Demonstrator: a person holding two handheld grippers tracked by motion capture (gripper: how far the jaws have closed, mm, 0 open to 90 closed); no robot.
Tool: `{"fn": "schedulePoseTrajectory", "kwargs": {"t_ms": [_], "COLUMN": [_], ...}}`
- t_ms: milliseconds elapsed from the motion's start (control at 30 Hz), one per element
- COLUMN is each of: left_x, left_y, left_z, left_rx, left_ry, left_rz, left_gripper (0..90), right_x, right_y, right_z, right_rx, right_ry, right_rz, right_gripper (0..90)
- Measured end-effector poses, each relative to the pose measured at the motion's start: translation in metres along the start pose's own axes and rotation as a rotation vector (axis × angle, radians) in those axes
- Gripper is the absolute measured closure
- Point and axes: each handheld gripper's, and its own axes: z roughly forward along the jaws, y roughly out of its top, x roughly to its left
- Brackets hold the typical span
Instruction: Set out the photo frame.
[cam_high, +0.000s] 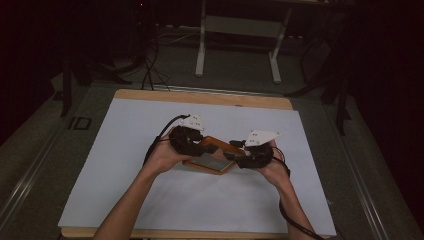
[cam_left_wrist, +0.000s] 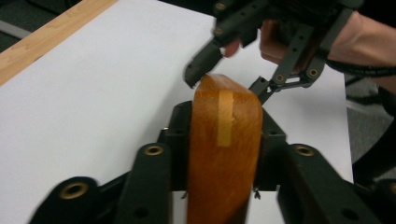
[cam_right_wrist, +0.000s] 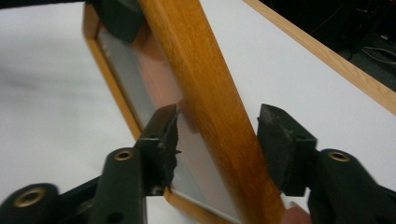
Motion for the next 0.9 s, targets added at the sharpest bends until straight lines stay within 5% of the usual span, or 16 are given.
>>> {"fn": "schedulePoseTrajectory", "kwargs": {"t_ms": [267,400,500,700,900], "left_x": [0.005,0.005,0.007,0.018,0.023], "left_y": [0.001,0.0,-0.006,-0.033,-0.066], "left_z": [0.001,0.0,-0.004,-0.014,-0.003], "left_rx": [-0.028,-0.03,-0.05,-0.116,-0.181], "left_ry": [-0.048,-0.011,0.006,0.084,0.045], "left_rz": [-0.041,-0.046,-0.054,-0.09,-0.12], "left_gripper": [53.6,43.1,36.1,33.3,37.5], "right_x": [0.004,0.009,0.007,0.005,0.004], "right_y": [-0.004,-0.005,-0.01,-0.02,-0.024], "right_z": [-0.011,-0.015,-0.019,-0.026,-0.028], "right_rx": [0.007,0.02,0.017,0.012,0.007], "right_ry": [0.026,0.024,0.031,0.038,0.041], "right_rz": [-0.059,-0.111,-0.097,-0.075,-0.067], "right_gripper": [64.5,67.7,68.7,68.9,68.9]}}
